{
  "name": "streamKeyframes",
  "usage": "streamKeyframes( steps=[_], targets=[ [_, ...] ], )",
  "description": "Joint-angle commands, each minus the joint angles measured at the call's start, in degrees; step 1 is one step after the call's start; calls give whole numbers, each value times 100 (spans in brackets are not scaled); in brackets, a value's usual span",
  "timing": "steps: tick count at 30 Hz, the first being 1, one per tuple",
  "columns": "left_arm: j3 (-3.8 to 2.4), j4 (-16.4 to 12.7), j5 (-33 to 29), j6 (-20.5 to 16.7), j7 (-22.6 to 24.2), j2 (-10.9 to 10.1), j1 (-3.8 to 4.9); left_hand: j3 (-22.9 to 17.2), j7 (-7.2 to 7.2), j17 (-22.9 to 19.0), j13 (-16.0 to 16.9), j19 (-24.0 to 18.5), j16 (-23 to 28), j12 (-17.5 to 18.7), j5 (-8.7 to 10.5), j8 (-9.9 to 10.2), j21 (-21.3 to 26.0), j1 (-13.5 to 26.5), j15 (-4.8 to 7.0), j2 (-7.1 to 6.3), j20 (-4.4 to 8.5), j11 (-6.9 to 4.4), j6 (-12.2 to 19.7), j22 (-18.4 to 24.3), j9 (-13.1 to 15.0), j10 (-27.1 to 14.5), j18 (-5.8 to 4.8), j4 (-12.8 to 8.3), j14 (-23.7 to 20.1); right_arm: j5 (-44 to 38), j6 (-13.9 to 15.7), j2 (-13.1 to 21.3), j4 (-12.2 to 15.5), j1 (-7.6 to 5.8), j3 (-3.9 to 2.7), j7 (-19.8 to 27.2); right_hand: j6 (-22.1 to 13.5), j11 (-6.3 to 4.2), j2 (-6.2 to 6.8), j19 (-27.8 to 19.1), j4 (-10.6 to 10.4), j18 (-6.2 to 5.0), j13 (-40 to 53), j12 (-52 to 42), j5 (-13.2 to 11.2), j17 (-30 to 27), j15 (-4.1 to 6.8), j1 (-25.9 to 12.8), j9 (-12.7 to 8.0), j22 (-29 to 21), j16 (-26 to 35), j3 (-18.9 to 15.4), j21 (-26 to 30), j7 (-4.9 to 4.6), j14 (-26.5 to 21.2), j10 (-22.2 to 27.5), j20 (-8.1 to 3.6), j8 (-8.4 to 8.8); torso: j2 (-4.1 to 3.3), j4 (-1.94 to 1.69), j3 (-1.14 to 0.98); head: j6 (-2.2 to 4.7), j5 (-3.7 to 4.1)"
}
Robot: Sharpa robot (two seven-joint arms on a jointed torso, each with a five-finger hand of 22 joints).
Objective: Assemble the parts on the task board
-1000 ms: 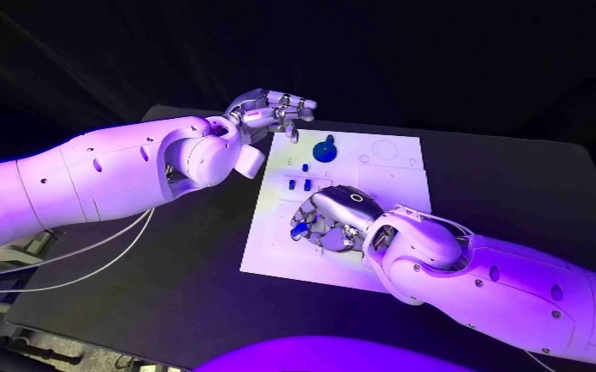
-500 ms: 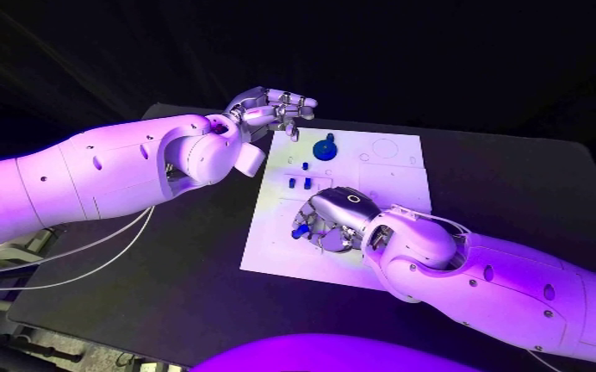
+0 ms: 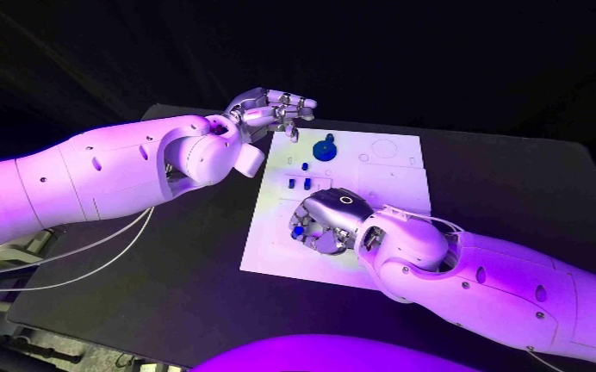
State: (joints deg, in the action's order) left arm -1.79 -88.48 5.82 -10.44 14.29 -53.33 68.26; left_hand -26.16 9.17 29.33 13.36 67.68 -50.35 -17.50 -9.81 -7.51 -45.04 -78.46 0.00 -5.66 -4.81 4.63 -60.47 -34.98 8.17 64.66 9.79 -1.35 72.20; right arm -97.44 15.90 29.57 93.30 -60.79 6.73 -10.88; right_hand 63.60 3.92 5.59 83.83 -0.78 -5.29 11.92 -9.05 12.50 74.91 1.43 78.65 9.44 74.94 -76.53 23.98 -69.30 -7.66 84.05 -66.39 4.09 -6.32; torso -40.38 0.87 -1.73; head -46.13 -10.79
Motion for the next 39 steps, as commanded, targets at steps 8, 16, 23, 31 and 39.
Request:
streamKeyframes(
  steps=[8,16,23,31,39],
  targets=[
    [-2,-5,-21,145,-27,5,5,29,6,-10,5,11,2,-24,8,-37,48,64,-1,31,-9,2,38,13,-9,-38,76,7,-34,-76,100,-12,-13,51,21,-161,-491,37,202,28,-164,85,-27,129,-41,130,-83,-251,-135,139,-43,-121,110,-24,315,168,84,287,4,4,3,0,-7],
    [-1,1,-21,170,-51,3,5,31,7,-11,5,11,2,-25,8,-36,50,68,-2,33,-10,4,42,14,-9,-43,76,10,-36,-63,299,83,34,55,22,-135,-1085,-8,267,14,-203,71,13,115,-54,97,-56,-276,-271,121,-14,-168,164,122,301,204,55,283,5,5,-2,0,-5],
    [5,10,-21,195,-76,-19,4,35,9,-12,5,10,3,-26,9,-35,53,74,-4,32,-11,6,48,16,-10,-50,76,12,-38,3,804,490,475,44,-9,-41,-1746,-28,305,21,-218,74,99,-9,-65,104,-33,-248,-441,132,-24,-276,169,342,303,211,48,284,9,13,-3,18,15],
    [19,13,-21,205,-76,-37,4,36,9,-12,5,9,3,-27,10,-35,54,75,-4,32,-11,6,50,17,-11,-53,75,12,-39,1088,931,1338,1112,-222,-75,98,-647,-77,186,143,-235,146,397,-513,34,208,23,-168,-235,358,-131,-293,-178,-23,337,-402,-13,-232,14,12,5,93,134],
    [60,-39,-21,197,-52,-111,4,35,8,-13,5,8,4,-29,9,-36,57,71,-5,32,-12,5,51,18,-11,-56,75,8,-43,2157,524,2549,1521,-414,-74,-374,-282,-343,186,322,-718,265,3632,-3835,27,528,315,-815,102,779,-490,-1247,-820,186,429,-948,-153,-491,35,56,31,237,559]
  ],
)
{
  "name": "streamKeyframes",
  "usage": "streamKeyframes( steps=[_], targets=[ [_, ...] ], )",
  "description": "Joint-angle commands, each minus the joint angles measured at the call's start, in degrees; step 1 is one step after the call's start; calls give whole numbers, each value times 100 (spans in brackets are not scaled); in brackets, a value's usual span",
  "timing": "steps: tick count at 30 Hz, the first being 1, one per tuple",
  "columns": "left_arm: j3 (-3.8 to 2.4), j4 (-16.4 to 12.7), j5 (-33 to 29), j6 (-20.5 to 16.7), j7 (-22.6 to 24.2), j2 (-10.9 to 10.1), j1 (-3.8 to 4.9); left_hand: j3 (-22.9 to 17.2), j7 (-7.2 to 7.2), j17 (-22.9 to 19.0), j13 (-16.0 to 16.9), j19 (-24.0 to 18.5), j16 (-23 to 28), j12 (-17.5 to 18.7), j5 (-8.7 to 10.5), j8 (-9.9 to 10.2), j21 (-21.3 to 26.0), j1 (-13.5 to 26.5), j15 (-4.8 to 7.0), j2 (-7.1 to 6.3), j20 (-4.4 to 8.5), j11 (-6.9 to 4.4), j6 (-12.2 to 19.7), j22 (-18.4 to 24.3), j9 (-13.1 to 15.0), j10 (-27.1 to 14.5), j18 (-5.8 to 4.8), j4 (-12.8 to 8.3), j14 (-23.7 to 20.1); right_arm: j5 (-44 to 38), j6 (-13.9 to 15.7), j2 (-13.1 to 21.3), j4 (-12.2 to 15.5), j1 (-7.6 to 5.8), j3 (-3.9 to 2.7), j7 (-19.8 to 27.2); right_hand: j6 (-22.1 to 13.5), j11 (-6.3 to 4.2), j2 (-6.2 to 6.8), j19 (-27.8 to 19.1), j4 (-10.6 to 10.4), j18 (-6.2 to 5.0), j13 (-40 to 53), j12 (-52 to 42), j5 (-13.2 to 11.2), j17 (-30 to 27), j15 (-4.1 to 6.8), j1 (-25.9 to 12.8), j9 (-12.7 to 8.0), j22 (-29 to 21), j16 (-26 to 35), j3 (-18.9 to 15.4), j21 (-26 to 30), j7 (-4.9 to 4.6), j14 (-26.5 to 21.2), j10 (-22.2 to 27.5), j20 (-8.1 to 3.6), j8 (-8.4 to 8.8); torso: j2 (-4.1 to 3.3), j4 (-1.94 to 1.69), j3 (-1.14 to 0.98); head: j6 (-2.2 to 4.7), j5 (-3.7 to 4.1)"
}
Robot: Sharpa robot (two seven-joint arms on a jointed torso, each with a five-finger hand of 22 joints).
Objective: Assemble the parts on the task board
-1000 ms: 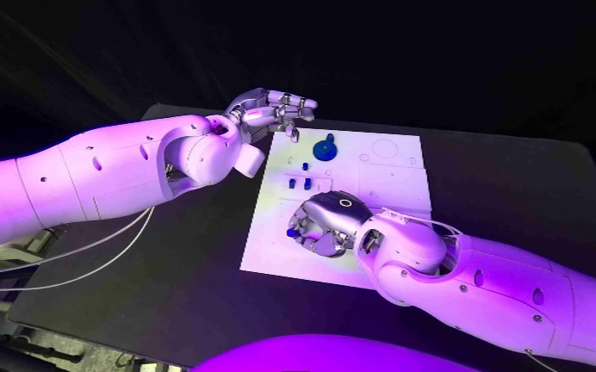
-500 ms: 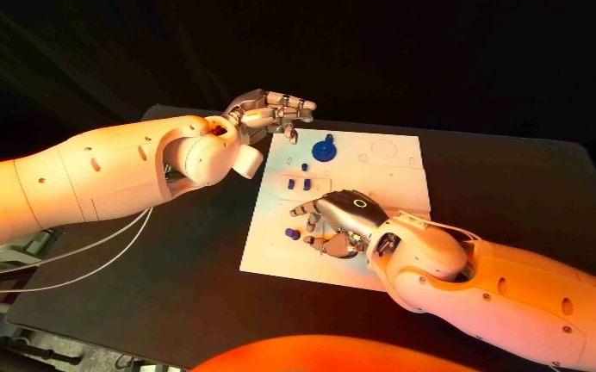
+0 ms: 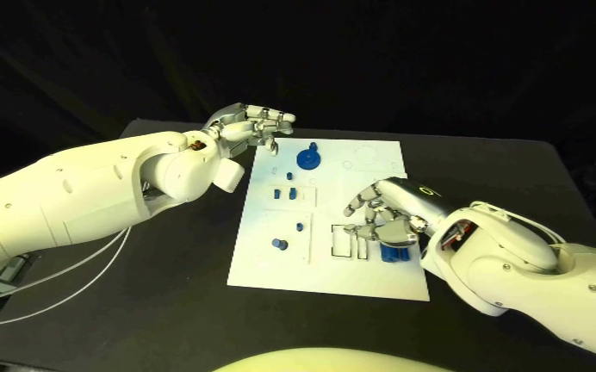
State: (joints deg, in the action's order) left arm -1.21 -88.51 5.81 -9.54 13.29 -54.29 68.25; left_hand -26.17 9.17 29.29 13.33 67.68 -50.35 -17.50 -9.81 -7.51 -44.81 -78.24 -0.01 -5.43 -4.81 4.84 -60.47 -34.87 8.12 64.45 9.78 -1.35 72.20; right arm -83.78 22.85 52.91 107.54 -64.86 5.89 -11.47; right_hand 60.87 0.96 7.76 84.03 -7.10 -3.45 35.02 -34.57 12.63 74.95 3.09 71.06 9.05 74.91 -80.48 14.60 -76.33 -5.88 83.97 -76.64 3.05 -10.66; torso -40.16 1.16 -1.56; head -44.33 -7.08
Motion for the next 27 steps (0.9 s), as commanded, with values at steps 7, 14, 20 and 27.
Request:
streamKeyframes(
  steps=[7,14,20,27],
  targets=[
    [27,-88,-20,98,65,-91,4,36,6,-10,8,7,5,-32,9,-38,36,44,-4,8,-12,-17,50,9,-4,-36,76,3,-45,641,35,1041,440,22,70,-1067,-68,-17,-205,372,-390,142,3737,-3687,-48,875,26,-211,491,991,-430,-908,-434,45,490,-353,-66,-190,45,102,20,94,412],
    [45,-116,-20,111,71,-102,3,36,6,-10,8,7,5,-32,9,-38,36,44,-4,8,-12,-17,50,9,-4,-36,76,3,-45,-128,89,1250,590,157,103,-1679,-49,-36,-256,409,-540,173,4044,-3960,-14,1008,41,-249,682,1087,-553,-1197,-587,78,511,-393,-68,-277,51,125,22,117,539],
    [52,-130,-20,122,76,-102,2,36,6,-10,8,7,5,-32,9,-38,36,44,-4,8,-12,-17,50,9,-4,-36,76,3,-45,-422,150,1096,505,319,115,-1905,-61,-39,-272,414,-599,178,4065,-3963,42,1040,44,-255,735,1103,-582,-1279,-610,82,515,-377,-71,-293,44,93,26,127,581],
    [54,-138,-20,128,70,-118,2,37,5,-11,9,5,6,-38,9,-43,40,40,-4,8,-13,-19,46,11,-3,-37,76,-3,-50,-534,154,854,344,472,118,-1973,-65,-40,-280,415,-611,179,4061,-3953,58,1051,44,-251,748,1107,-591,-1295,-616,83,517,-367,-71,-296,45,92,21,101,566]
  ],
)
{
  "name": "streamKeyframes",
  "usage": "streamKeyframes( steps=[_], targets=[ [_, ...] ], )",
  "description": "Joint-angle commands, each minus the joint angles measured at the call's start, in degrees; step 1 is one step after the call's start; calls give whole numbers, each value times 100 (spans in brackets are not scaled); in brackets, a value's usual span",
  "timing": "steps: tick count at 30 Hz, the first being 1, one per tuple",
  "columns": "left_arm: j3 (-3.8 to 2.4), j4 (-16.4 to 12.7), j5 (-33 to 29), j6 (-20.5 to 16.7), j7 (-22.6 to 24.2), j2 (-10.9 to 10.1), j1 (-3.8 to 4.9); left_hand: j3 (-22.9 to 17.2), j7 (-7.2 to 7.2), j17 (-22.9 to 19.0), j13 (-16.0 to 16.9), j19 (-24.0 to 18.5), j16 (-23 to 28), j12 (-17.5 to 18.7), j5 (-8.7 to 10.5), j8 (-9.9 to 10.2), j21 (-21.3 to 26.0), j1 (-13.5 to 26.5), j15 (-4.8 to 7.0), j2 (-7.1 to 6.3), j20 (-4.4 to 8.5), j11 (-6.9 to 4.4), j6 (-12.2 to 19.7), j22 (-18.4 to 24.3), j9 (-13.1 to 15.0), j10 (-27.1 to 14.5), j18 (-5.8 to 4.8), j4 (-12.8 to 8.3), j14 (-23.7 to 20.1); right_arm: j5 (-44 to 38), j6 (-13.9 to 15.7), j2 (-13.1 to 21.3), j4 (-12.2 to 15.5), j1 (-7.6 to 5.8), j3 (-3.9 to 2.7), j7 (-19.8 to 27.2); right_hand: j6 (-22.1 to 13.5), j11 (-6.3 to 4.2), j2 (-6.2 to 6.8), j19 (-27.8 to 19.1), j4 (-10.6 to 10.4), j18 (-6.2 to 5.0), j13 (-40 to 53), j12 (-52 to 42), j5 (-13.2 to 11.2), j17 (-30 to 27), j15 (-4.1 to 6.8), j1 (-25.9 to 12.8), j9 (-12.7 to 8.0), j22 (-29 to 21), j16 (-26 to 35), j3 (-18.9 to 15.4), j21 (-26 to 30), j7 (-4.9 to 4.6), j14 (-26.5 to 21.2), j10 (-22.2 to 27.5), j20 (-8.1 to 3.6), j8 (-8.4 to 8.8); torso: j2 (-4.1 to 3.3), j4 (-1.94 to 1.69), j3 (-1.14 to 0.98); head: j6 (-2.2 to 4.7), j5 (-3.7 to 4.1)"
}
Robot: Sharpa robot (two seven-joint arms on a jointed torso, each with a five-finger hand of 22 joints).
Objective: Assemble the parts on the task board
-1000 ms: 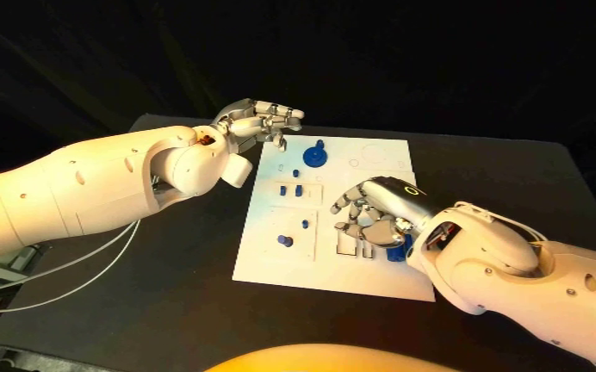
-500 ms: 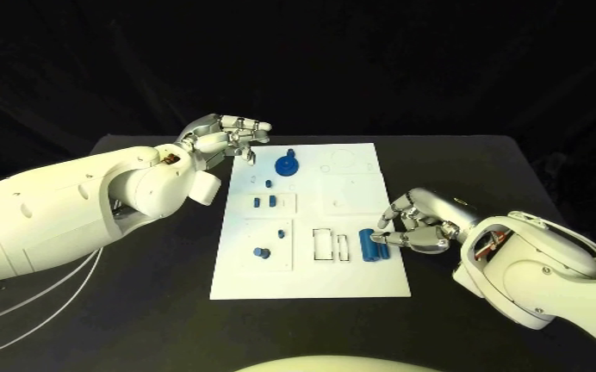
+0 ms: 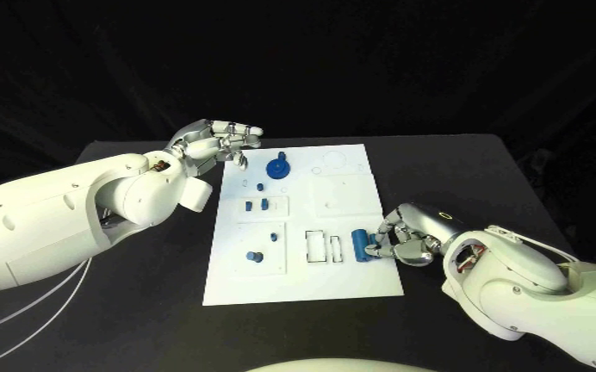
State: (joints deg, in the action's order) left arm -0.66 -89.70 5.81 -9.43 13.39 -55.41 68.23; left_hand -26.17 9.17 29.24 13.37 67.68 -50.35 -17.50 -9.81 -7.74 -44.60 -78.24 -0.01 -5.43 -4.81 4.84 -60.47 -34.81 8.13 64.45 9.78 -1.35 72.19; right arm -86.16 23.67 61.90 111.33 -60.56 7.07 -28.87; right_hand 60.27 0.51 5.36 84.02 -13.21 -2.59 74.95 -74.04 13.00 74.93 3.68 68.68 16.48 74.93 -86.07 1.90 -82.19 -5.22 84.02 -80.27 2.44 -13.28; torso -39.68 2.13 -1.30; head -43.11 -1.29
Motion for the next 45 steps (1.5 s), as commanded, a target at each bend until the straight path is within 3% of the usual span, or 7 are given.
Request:
streamKeyframes(
  steps=[1,15,26,32,40,45],
  targets=[
    [-1,-19,-20,117,59,-11,4,37,5,-7,5,5,6,-38,9,-20,19,40,-3,8,-13,-18,46,5,-4,-37,76,-3,-50,-311,80,-74,-47,60,0,-235,-7,5,-44,417,-2,94,66,-4,26,1054,-15,-11,9,1106,-33,-29,-30,16,511,-2,-10,-35,-3,1,-7,-27,-24],
    [1,14,-20,120,37,-20,4,37,5,-7,5,5,6,-38,9,-20,19,40,-3,8,-13,-18,46,5,-4,-37,76,-3,-50,-504,204,-281,-64,121,-1,-228,-19,5,-78,418,-69,96,90,-7,92,1069,-16,-16,62,1116,-48,-101,-41,17,512,7,-9,-48,-4,2,-7,-62,-75],
    [1,23,-20,133,20,-10,4,38,5,-8,6,4,6,-45,9,-25,23,37,-3,10,-13,-19,43,8,-3,-39,77,-8,-55,-505,-3,-516,-274,125,-1,-326,-42,4,-121,415,-243,95,106,12,125,1070,-16,-95,145,1119,-53,-252,-35,21,510,25,-8,-67,-6,-2,-8,-73,-70],
    [1,24,-20,156,-6,-3,4,38,5,-8,6,4,6,-45,9,-25,23,37,-3,10,-13,-19,43,8,-3,-39,77,-8,-55,-471,-136,-733,-475,182,-1,-395,-50,5,-125,412,-271,92,103,23,131,1066,-17,-110,158,1113,-50,-282,-22,20,508,33,-7,-68,-9,-22,-3,-76,-74],
    [2,21,-20,166,-37,-14,5,41,6,-9,7,3,7,-47,9,-26,26,42,-4,12,-13,-17,44,9,-3,-41,77,-5,-57,-423,-344,-848,-542,238,-1,-429,-52,5,-124,415,-280,95,112,16,142,1073,-17,-110,167,1121,-56,-299,-35,21,510,30,-7,-69,-2,-1,0,-88,-100],
    [2,12,-20,182,-52,-18,5,41,6,-9,7,3,7,-47,9,-26,26,42,-4,12,-13,-17,44,9,-3,-41,77,-5,-57,-410,-287,-866,-545,258,0,-450,-41,-3,-174,416,-273,97,146,0,331,1080,-12,-8,223,1129,-62,-341,-44,31,510,18,-10,-92,-6,-2,-3,-81,-105]
  ],
)
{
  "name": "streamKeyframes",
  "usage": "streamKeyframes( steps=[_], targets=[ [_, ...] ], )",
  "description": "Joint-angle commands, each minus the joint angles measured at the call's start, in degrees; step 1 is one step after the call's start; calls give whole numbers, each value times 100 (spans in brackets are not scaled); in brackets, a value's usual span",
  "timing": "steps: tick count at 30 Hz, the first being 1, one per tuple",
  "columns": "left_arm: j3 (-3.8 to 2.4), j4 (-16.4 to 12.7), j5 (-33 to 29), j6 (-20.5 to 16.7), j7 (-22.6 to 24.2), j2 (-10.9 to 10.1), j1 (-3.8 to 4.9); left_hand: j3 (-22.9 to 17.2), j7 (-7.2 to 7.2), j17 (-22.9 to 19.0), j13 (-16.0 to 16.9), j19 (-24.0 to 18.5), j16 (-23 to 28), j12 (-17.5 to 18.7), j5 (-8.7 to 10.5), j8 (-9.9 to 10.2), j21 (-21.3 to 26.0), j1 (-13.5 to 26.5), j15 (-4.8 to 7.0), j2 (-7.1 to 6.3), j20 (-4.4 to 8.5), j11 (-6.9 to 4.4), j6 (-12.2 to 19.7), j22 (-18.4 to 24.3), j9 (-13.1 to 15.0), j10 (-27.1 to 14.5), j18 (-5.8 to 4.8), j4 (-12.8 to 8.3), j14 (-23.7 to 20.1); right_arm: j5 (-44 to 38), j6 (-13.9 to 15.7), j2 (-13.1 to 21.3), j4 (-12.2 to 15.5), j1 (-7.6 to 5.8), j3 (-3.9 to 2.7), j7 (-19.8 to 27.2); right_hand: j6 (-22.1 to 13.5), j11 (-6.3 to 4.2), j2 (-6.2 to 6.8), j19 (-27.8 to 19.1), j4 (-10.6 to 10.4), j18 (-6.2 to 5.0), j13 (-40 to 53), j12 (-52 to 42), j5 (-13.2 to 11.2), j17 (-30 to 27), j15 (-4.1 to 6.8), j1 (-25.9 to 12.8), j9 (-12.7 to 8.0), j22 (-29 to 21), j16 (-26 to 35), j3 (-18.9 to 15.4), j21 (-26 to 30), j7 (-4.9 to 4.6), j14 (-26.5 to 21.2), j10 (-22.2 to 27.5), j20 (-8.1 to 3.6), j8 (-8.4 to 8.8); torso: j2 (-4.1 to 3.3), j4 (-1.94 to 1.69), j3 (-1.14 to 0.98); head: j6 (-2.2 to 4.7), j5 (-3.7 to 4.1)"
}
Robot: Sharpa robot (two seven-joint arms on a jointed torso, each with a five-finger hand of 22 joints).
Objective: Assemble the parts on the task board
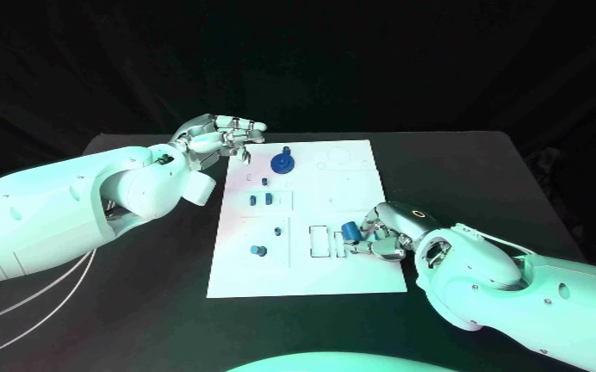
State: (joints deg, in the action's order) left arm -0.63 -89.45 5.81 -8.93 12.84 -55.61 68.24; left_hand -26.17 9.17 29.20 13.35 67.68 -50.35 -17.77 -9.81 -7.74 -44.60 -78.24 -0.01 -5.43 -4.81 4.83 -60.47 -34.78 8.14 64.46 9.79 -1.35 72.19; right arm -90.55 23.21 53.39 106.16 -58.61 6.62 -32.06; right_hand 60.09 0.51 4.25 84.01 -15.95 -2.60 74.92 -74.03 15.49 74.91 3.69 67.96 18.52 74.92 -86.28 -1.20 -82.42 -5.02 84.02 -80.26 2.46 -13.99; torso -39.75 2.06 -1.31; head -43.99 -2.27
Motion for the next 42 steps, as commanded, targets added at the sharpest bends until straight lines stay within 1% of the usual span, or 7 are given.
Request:
streamKeyframes(
  steps=[1,14,24,28,34,37,42],
  targets=[
    [-2,-12,-20,133,1,3,4,41,6,-6,9,2,7,-23,9,-27,27,43,-4,14,-14,-16,45,6,-4,-43,76,-5,-58,26,-187,-13,-28,65,45,-136,-11,-7,-86,418,5,98,161,-9,132,1085,-10,93,33,1134,-44,-32,-26,16,510,11,-13,-32,2,4,-5,10,-9],
    [-1,-9,-20,146,-16,0,4,39,6,-7,9,2,7,-25,6,-28,30,40,-4,19,-14,-17,47,8,-4,-47,77,-8,-61,379,567,124,245,63,28,-160,56,-64,-247,446,247,120,293,-119,486,1162,35,595,174,1194,-108,107,-128,74,526,-82,-51,-121,7,-2,-4,19,-8],
    [0,2,-20,148,-16,13,4,36,5,-8,9,1,8,-28,4,-28,32,33,-3,21,-14,-17,49,9,-4,-51,77,-13,-63,1030,963,237,655,-171,-21,-105,97,-80,-276,455,212,128,322,-139,643,1188,47,570,217,1214,-130,124,-162,94,532,-109,-62,-150,-1,-12,4,44,23],
    [1,-1,-20,147,-13,15,4,36,5,-8,9,1,8,-28,4,-28,32,33,-3,21,-14,-17,49,9,-4,-51,77,-13,-63,1169,937,196,686,-201,-25,-82,105,-84,-280,456,207,128,325,-141,659,1189,49,566,222,1216,-131,126,-166,98,532,-112,-64,-155,-5,-10,-5,31,6],
    [1,-14,-20,148,-11,20,4,36,5,-8,9,1,8,-28,4,-28,32,33,-3,21,-14,-17,49,9,-4,-51,77,-13,-63,1438,645,9,609,-214,-25,-29,115,-85,-283,456,121,128,321,-124,682,1189,54,457,245,1218,-132,94,-165,99,532,-115,-69,-159,-6,-16,4,14,-6],
    [1,-24,-20,150,-9,26,4,36,5,-8,9,1,8,-28,4,-28,32,33,-3,21,-14,-17,49,9,-4,-51,77,-13,-63,1538,464,-104,550,-214,-24,-24,137,-81,-297,454,-19,127,312,-102,673,1183,50,258,269,1217,-128,22,-158,98,530,-112,-70,-169,-8,-22,-6,4,-16],
    [0,-42,-20,151,-5,29,5,36,5,-8,9,1,8,-28,4,-28,32,33,-3,21,-14,-17,49,9,-4,-51,77,-13,-63,1623,229,-275,439,-208,-22,-56,178,-99,-310,455,-60,128,324,-96,883,1180,63,-24,320,1223,-127,-135,-162,122,528,-125,-77,-200,-20,-36,-2,1,-18]
  ],
)
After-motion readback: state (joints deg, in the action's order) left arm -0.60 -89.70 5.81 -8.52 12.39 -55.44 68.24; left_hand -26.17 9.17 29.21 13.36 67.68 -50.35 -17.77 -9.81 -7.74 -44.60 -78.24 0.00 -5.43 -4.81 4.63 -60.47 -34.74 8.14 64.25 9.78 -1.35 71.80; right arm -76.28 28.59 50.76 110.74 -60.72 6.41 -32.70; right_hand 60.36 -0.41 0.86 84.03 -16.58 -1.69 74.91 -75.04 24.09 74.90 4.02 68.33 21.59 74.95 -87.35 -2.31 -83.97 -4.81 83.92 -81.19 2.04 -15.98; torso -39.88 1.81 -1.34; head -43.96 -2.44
